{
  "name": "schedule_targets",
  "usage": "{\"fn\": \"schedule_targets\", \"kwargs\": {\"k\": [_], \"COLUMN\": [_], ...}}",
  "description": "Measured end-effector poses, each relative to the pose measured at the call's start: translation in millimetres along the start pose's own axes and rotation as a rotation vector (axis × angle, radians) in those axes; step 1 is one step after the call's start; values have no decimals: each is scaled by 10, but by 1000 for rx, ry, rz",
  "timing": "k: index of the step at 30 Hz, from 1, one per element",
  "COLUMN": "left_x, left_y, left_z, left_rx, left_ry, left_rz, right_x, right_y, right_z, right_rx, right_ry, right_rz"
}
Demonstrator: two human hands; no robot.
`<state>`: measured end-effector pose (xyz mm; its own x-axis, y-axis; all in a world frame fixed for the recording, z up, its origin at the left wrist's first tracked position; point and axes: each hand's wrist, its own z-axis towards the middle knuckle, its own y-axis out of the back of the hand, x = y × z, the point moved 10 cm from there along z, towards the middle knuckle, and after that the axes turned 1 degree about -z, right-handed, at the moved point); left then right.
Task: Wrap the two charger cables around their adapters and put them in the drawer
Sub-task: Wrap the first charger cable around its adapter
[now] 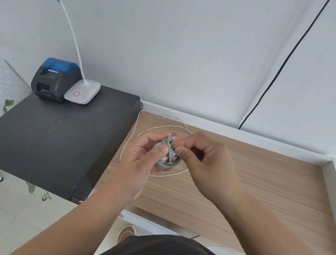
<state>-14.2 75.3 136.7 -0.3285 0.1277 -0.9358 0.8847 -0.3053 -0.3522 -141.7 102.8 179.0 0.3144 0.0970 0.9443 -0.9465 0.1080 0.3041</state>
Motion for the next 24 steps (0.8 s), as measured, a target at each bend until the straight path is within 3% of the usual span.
{"fn": "schedule_targets", "kwargs": {"k": [9, 24], "left_x": [-7, -18], "left_y": [-19, -79], "left_z": [-45, -98], "left_rx": [-28, -42], "left_ry": [35, 36], "left_rz": [-63, 5], "right_x": [2, 216], "right_y": [92, 74], "right_z": [-81, -124], "right_rx": [0, -54], "right_ry": [-24, 15], "right_rz": [160, -146]}}
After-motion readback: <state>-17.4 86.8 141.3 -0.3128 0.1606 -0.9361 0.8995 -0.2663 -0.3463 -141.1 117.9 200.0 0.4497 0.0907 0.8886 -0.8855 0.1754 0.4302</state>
